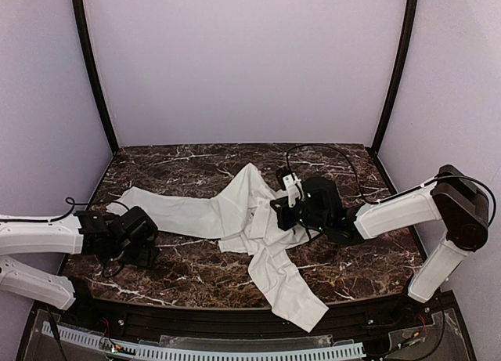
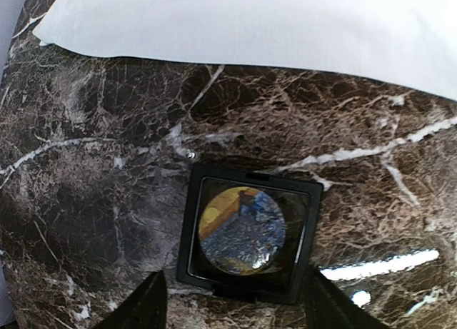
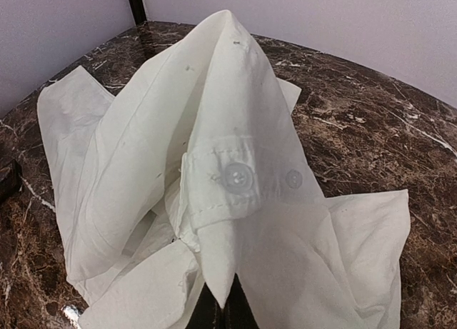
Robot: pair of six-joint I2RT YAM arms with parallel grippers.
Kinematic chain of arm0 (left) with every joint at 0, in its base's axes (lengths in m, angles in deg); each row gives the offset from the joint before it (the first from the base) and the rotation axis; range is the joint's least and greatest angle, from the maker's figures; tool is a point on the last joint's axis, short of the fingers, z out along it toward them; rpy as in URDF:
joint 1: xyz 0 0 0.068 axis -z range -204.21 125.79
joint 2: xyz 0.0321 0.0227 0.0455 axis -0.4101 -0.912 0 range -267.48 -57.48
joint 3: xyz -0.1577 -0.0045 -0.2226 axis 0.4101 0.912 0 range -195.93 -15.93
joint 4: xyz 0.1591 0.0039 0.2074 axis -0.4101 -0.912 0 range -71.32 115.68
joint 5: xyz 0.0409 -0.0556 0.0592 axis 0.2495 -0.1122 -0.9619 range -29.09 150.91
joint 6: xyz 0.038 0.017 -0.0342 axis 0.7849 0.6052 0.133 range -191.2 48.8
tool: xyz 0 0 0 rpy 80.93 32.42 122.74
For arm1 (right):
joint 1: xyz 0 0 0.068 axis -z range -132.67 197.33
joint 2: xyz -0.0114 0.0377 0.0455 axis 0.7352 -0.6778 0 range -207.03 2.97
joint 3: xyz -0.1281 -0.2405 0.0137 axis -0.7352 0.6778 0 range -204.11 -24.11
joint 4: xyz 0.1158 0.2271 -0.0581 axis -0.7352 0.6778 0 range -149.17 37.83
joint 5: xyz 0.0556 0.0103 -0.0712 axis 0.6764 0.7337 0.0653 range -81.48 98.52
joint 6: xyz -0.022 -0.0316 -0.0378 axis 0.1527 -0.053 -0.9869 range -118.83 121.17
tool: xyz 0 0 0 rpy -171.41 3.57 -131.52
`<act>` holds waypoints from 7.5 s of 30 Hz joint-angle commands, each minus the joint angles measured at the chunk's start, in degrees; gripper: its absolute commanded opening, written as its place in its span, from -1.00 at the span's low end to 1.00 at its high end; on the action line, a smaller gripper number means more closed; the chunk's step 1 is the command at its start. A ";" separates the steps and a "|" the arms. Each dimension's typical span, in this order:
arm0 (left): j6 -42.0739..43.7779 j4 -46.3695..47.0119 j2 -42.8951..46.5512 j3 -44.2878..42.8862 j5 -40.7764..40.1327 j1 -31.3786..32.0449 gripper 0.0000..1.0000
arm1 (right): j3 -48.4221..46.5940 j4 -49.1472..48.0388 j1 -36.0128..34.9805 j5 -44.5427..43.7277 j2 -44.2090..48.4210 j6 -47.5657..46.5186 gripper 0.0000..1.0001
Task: Remove the brooch from the garment
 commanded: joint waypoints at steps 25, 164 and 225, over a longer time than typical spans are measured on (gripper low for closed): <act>14.67 35.68 7.37 2.46 23.96 0.81 0.97 | -6.12 5.14 -11.39 8.11 2.33 -2.34 -0.72; 36.88 61.96 -33.36 -21.97 43.56 9.70 0.77 | 13.17 11.09 -7.11 -7.79 21.63 9.85 -1.00; 49.99 53.50 -44.29 -27.97 6.65 19.55 -0.98 | 12.73 23.00 -9.39 -13.41 13.92 18.08 0.25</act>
